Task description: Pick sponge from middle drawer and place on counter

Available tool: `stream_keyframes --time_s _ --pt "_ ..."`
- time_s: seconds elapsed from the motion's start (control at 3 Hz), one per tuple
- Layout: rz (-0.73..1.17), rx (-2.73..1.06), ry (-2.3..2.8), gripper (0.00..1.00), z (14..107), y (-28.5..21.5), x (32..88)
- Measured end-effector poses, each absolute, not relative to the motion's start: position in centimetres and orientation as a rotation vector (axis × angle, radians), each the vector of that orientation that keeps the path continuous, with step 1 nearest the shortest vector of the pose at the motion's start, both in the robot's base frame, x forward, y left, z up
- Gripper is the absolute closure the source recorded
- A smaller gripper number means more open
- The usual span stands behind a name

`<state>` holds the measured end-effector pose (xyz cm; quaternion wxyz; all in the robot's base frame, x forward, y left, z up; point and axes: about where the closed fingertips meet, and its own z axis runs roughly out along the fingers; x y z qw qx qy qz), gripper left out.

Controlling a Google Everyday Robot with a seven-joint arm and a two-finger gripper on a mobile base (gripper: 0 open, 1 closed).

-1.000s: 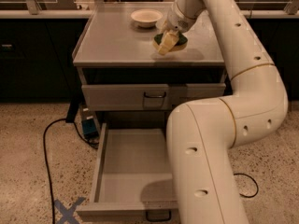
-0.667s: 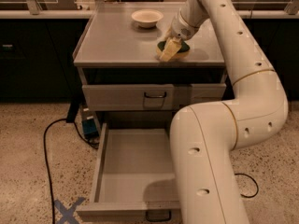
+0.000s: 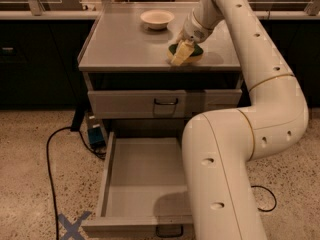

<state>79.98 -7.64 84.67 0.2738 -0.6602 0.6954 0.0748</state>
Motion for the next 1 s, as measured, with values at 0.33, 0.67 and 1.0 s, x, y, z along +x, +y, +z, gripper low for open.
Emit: stream_keyframes --time_s 0.33,0.67,1.0 --pt "0.201 -1.776 1.870 0.58 84.67 -7.64 79.98" --pt "0.201 -1.776 1.870 0.35 84.67 -7.64 79.98" --pt "0.201 -1.776 1.870 0.13 84.67 -7.64 79.98"
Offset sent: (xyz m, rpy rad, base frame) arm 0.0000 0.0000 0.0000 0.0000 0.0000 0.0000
